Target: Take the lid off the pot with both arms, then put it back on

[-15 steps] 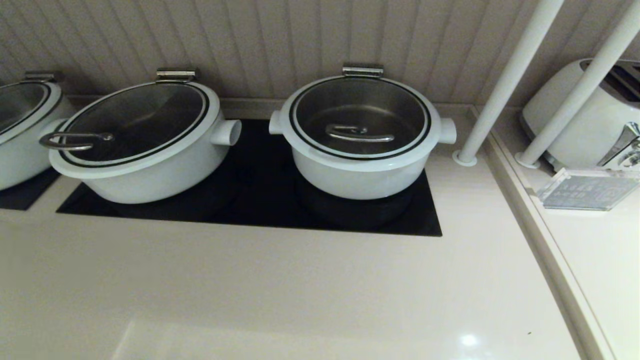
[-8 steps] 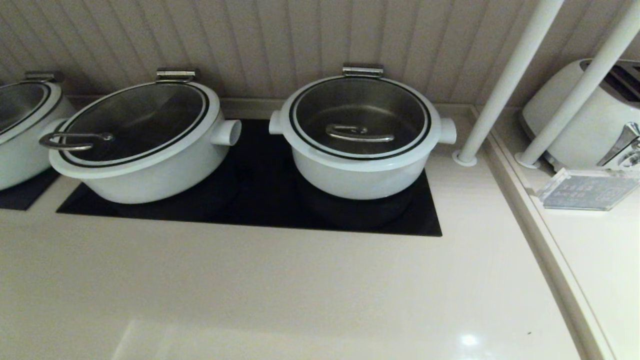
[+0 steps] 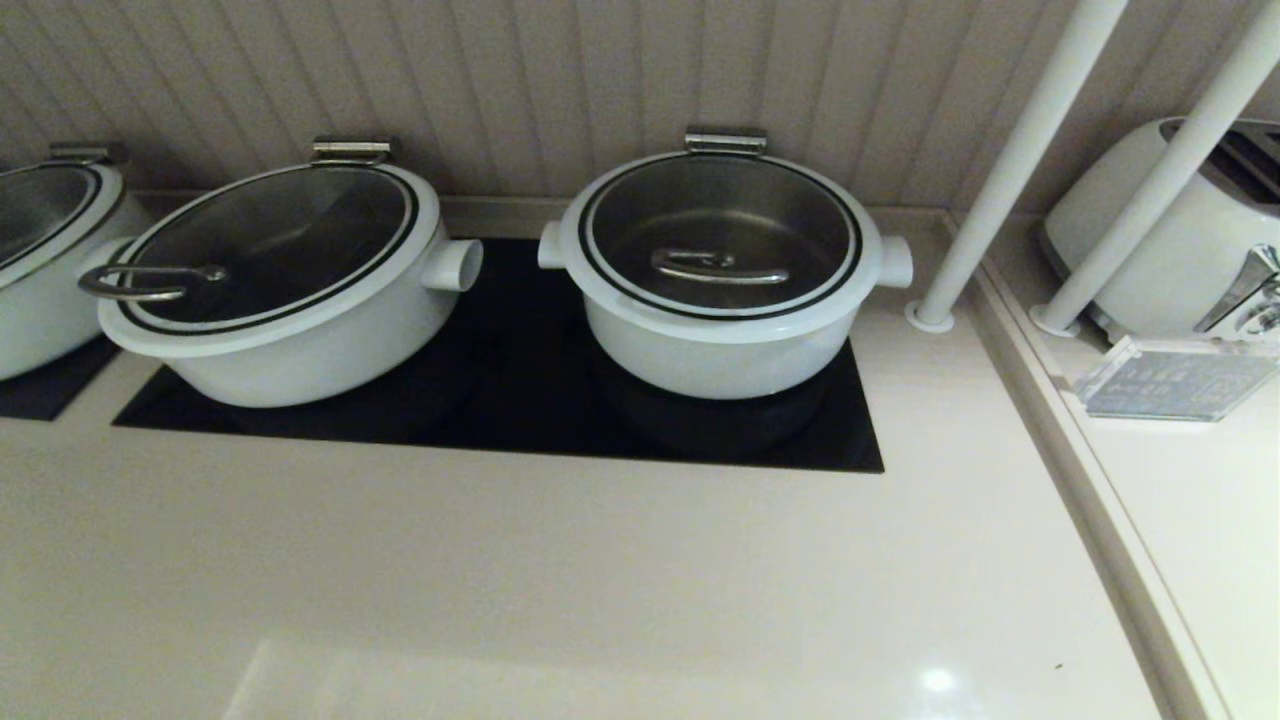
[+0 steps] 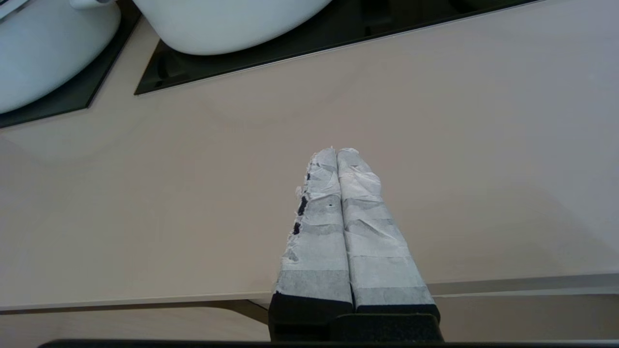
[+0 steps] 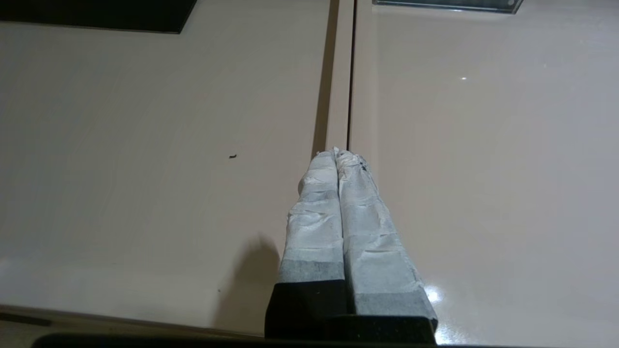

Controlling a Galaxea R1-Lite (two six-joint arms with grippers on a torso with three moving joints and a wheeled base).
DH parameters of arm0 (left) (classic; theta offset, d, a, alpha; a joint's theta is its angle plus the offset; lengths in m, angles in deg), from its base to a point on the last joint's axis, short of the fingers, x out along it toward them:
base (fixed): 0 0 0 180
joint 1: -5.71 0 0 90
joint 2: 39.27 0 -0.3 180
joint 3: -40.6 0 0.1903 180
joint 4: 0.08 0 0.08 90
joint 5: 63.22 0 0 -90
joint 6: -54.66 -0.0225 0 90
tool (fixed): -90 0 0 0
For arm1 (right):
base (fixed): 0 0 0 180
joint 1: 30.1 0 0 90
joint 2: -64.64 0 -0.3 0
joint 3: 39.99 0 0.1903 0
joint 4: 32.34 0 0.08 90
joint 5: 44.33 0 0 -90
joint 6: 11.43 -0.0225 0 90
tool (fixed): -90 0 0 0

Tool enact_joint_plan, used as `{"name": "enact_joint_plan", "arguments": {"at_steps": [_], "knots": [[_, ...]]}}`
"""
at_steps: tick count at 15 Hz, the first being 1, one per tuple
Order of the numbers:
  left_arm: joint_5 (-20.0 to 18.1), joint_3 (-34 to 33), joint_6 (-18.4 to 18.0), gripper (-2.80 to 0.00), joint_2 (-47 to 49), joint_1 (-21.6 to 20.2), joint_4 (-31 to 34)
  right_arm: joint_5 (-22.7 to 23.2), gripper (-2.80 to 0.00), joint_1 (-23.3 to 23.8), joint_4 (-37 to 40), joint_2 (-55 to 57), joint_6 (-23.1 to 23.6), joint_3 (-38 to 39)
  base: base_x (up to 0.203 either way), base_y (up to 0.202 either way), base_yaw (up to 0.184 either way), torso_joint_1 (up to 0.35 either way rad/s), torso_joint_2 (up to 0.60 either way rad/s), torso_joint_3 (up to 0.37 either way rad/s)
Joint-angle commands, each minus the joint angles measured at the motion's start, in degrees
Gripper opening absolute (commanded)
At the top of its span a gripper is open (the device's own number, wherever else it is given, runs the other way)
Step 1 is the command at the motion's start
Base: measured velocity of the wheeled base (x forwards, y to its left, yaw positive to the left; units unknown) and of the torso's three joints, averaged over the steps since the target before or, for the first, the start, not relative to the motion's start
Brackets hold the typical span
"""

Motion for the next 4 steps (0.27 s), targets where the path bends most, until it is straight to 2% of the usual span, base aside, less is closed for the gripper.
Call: {"name": "enact_joint_plan", "arguments": {"at_steps": [1,4], "knots": [[0.0,0.0,-0.1,-2.8,0.0,0.0,-0.1,-0.1,-2.8,0.0,-0.1,0.0,-0.9,0.0,0.0,0.0,0.0,0.0,0.0,0.0],[0.0,0.0,-0.1,-2.8,0.0,0.0,-0.1,-0.1,-2.8,0.0,-0.1,0.0,-0.9,0.0,0.0,0.0,0.0,0.0,0.0,0.0]]}}
